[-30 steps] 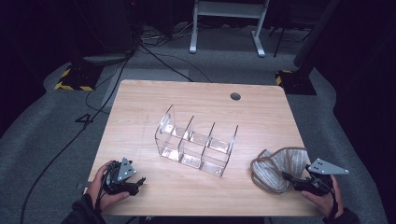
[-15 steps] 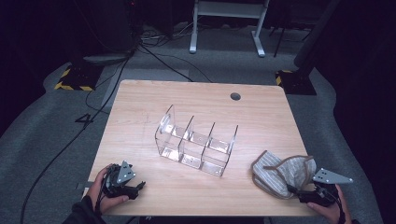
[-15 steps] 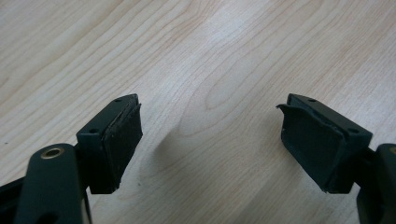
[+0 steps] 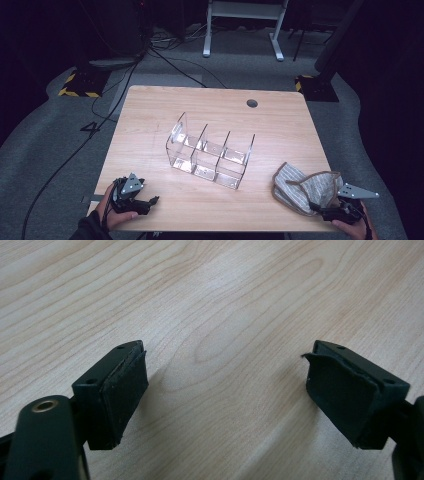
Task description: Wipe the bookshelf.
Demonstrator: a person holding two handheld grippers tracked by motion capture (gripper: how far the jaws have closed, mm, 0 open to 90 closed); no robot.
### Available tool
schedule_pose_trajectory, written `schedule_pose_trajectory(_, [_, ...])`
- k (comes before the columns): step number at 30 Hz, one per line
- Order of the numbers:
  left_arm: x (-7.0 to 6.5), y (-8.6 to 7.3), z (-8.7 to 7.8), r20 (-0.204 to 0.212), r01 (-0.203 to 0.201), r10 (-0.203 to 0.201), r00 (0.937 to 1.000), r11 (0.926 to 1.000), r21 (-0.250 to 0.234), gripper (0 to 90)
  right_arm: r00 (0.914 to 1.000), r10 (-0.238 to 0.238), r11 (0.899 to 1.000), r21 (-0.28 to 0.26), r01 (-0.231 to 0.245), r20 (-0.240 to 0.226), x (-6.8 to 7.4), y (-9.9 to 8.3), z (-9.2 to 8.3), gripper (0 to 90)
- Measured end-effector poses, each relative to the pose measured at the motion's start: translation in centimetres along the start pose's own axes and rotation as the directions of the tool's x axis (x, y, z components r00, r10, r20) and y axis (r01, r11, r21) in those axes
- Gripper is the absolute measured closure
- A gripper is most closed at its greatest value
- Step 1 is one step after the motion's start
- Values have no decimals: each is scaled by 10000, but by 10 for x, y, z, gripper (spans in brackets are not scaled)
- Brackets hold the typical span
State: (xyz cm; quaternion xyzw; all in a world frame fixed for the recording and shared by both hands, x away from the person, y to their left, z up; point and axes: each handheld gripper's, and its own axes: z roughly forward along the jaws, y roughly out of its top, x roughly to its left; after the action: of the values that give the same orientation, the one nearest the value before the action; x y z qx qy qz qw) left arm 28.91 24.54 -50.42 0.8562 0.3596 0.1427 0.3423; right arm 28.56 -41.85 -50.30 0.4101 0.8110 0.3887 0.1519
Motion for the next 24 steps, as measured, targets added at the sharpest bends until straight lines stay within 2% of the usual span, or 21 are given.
schedule_pose_trajectory(7, [-1, 1, 2, 90, 135, -135, 9999, 9999, -16, 151, 9998, -112, 9999, -30, 112, 154, 2, 11, 14, 164])
schedule_pose_trajectory(8, [-1, 1, 2, 90, 127, -126, 9999, 9999, -16, 151, 9992, -331, 9994, 60, 329, 223, 4, 17, 20, 202])
schedule_pose_trajectory(9, [-1, 1, 2, 90, 135, -135, 9999, 9999, -16, 151, 9979, -553, 9983, 191, 547, 344, 5, 21, 25, 203])
schedule_pose_trajectory(10, [-1, 1, 2, 90, 135, -135, 9999, 9999, -16, 151, 9979, -553, 9983, 191, 547, 344, 5, 21, 25, 203])
schedule_pose_trajectory(11, [-1, 1, 2, 83, 98, -98, 9999, 10000, -10, 151, 9973, -684, 9970, 370, 673, 285, 7, 38, 43, 201])
schedule_pose_trajectory(17, [0, 2, 2, 116, 34, -33, 9999, 10000, -8, 149, 9925, -1195, 9908, 608, 1208, -239, 14, 85, 94, 196])
schedule_pose_trajectory(19, [1, 2, 2, 125, -1, 1, 9999, 10000, 1, 147, 9946, -1000, 9911, 850, 1021, -279, 18, 102, 108, 207])
schedule_pose_trajectory(21, [1, 2, 2, 124, -1, 1, 9999, 10000, 0, 148, 9929, -1151, 9912, 623, 1168, -304, 25, 113, 111, 230])
schedule_pose_trajectory(24, [1, 2, 2, 159, -40, 40, 9999, 10000, 3, 147, 9886, -1431, 9893, 224, 1443, -461, 32, 115, 96, 232])
